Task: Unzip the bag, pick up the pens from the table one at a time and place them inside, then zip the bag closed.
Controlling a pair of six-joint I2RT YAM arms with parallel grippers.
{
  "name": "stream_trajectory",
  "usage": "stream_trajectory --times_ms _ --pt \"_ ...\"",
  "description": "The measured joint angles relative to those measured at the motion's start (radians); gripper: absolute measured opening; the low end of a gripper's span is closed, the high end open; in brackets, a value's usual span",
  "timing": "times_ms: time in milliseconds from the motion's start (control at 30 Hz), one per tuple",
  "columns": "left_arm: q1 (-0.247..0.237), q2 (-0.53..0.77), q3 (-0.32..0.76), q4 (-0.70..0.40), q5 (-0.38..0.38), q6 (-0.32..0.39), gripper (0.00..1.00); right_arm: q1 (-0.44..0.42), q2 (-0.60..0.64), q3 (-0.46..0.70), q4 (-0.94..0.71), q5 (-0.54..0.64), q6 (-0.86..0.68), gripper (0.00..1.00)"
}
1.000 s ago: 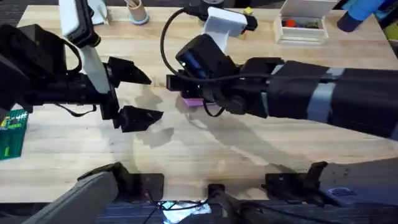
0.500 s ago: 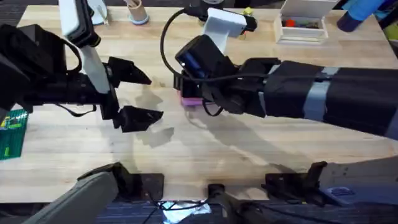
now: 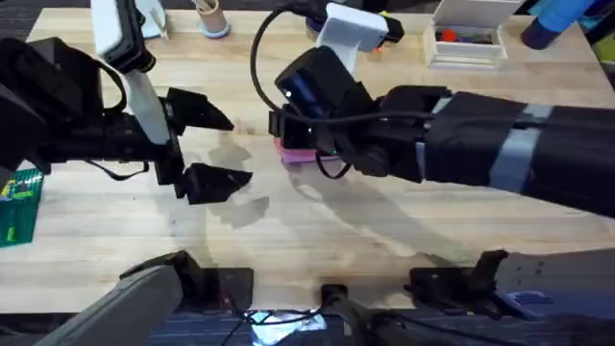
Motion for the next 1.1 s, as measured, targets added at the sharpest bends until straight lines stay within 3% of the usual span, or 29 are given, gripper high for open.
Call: stream_trajectory --times_ms 67,300,667,967,1100 --pt "0.000 0.000 0.000 0.000 0.000 0.000 0.995 0.000 -0.011 0.000 0.001 0.000 -0.002 0.239" --pt "0.000 0.000 0.000 0.000 0.000 0.000 0.995 0.000 -0.036 0.000 -0.003 0.000 -0.007 0.037" --pt "0.000 0.000 0.000 0.000 0.000 0.000 0.995 0.000 -0.040 0.000 -0.003 -0.003 -0.007 0.031" --pt "0.000 0.000 0.000 0.000 0.000 0.000 0.996 0.000 -0.117 -0.002 -0.010 -0.014 -0.017 0.030" --pt "0.000 0.000 0.000 0.000 -0.041 0.000 0.995 0.001 -0.146 -0.002 -0.010 -0.021 -0.019 0.030"
